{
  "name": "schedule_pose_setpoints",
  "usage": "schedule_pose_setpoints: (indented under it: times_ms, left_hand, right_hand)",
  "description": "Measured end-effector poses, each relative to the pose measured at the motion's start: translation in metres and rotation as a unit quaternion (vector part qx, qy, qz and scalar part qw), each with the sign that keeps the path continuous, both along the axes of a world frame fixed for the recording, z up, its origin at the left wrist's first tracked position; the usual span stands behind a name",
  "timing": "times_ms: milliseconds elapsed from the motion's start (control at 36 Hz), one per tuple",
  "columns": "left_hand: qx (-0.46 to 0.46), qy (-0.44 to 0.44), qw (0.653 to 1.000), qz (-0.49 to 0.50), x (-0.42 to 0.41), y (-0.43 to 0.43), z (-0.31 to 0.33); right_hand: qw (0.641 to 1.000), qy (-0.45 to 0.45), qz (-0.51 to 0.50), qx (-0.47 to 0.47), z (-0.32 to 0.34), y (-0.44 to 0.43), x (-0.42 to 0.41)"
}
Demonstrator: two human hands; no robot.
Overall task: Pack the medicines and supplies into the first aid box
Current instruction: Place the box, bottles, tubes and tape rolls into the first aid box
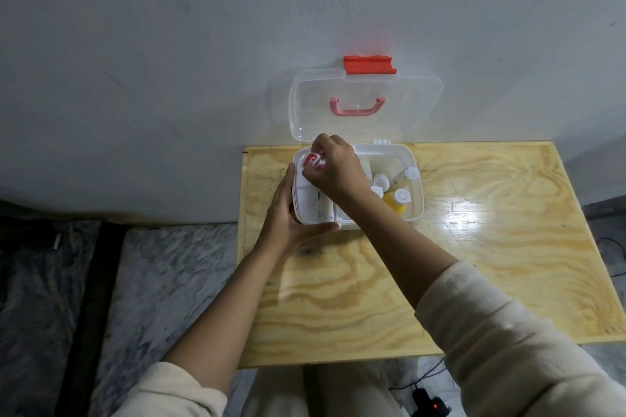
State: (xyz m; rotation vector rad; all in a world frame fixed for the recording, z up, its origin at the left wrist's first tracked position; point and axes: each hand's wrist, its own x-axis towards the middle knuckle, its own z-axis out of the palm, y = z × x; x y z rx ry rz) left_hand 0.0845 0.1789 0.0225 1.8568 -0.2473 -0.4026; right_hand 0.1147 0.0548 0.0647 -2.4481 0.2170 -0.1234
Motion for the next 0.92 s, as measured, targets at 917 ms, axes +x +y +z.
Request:
schedule_pose_setpoints:
  times_ms: [917]
  left_hand:
    - [0.0,-0.008,1.0,-0.009,-0.0015,-0.0004,0.0045]
  right_hand:
    - [0.998,0.011,0.037,-0.057,0.002,-0.0049,-0.0019]
